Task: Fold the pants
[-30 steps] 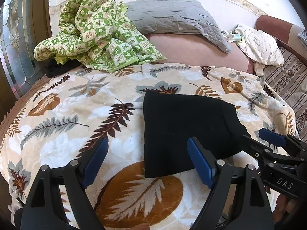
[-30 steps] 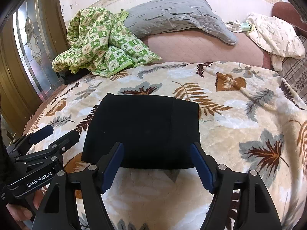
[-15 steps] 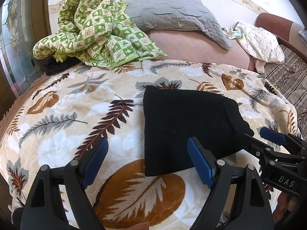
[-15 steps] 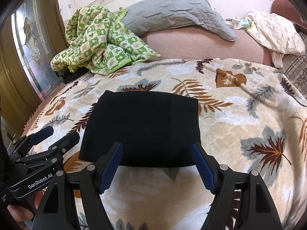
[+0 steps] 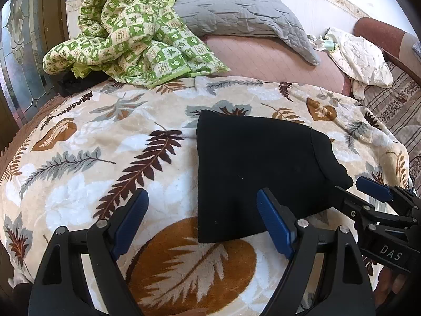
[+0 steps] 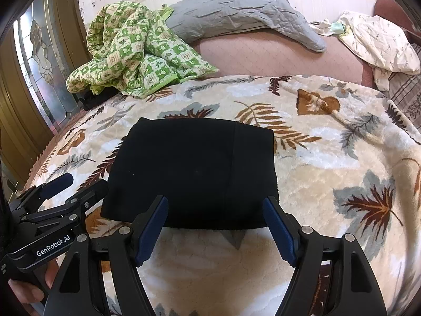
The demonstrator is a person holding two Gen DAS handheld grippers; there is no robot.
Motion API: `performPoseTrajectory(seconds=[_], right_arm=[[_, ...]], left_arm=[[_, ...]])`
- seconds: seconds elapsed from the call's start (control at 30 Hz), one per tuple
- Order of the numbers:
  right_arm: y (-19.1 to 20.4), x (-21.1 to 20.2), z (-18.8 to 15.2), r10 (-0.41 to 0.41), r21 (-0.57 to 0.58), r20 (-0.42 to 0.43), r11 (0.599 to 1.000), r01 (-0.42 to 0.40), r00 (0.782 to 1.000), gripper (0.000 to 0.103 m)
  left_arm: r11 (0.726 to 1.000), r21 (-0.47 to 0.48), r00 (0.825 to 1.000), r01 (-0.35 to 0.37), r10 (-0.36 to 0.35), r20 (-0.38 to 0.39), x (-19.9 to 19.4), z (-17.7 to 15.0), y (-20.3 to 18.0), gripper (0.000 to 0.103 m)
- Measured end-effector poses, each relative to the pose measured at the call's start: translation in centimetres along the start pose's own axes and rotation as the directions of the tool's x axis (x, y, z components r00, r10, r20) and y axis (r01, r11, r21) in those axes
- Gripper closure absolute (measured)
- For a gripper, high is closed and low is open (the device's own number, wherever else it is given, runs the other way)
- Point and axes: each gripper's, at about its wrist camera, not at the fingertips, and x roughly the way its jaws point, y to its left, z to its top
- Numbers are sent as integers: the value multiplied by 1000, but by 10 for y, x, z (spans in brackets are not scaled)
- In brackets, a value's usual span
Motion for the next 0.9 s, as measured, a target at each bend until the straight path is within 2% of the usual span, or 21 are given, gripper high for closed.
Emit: performPoseTrajectory(seconds=[0.9], right_arm=[[1,-1,-2,1,-2,0,1000,-1,1000,26]], left_arm=[[1000,3,1000,2,-2,-3,-1,-3,-2,18]])
